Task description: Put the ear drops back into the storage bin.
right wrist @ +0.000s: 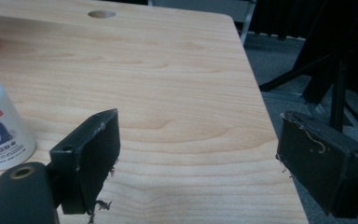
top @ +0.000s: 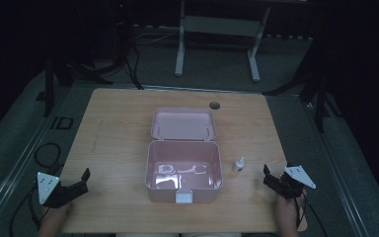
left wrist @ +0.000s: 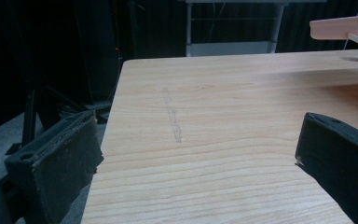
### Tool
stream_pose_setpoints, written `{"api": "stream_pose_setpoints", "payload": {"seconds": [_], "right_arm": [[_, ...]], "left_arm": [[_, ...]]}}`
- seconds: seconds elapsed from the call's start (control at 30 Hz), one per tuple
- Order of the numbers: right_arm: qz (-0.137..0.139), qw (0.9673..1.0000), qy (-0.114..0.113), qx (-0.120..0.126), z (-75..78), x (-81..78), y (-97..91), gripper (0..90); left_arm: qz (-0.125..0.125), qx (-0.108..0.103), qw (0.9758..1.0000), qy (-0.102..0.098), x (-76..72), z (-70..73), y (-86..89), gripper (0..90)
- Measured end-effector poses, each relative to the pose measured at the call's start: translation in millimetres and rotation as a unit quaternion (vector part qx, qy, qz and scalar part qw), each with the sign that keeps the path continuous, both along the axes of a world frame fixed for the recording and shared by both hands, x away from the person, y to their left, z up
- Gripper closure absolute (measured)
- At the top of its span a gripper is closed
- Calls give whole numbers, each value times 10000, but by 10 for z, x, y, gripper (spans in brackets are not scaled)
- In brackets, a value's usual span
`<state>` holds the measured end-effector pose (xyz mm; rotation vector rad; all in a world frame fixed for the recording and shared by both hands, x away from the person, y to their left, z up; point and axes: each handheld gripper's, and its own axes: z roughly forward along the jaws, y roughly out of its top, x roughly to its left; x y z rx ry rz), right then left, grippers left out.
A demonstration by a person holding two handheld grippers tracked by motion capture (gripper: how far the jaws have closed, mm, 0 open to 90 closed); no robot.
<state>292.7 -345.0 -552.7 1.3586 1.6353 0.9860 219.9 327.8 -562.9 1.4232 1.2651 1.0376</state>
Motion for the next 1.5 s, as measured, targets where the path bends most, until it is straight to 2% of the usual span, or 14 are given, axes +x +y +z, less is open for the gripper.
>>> {"api": "stream_pose_setpoints", "payload": {"seconds": [0.17,0.33,0.5,0.53,0.67,0.7,0.77,0.83,0.9,0.97,1.07,1.3,1.33,1.5], "right_arm": [[1,10000,83,-52,-1,21,6,130],[211,9994,264,-9,4,35,43,130],[314,9985,447,4,97,31,107,130],[315,9978,581,91,117,40,105,131],[372,9950,920,142,142,69,76,131],[372,9950,920,142,142,69,76,131],[395,9927,1135,58,151,80,55,130],[436,9884,1450,71,186,88,22,130],[458,9857,1617,99,210,95,10,126],[474,9800,1931,58,245,107,7,118],[559,9731,2234,-31,294,115,19,111],[627,9569,2831,-175,390,144,47,111],[627,9569,2831,-175,390,144,47,111],[840,9364,3370,-514,424,175,84,111]], "left_arm": [[-14,-2,10000,-3,-1,0,2,4],[-35,-8,10000,3,1,0,4,4],[-38,-5,10000,9,2,0,3,4],[-35,-5,10000,7,2,0,2,4],[-34,-4,10000,9,2,0,2,4],[-35,-5,10000,12,2,1,3,4],[-38,-6,10000,16,3,1,3,4],[-39,-6,10000,20,4,1,4,4],[-40,-6,10000,19,3,1,3,4],[-37,-6,10000,23,4,1,3,4],[-39,-7,10000,22,4,1,4,4],[-49,-11,10000,22,3,1,5,4],[-49,-11,10000,22,3,1,5,4],[-54,-12,10000,29,4,2,7,4]]}}
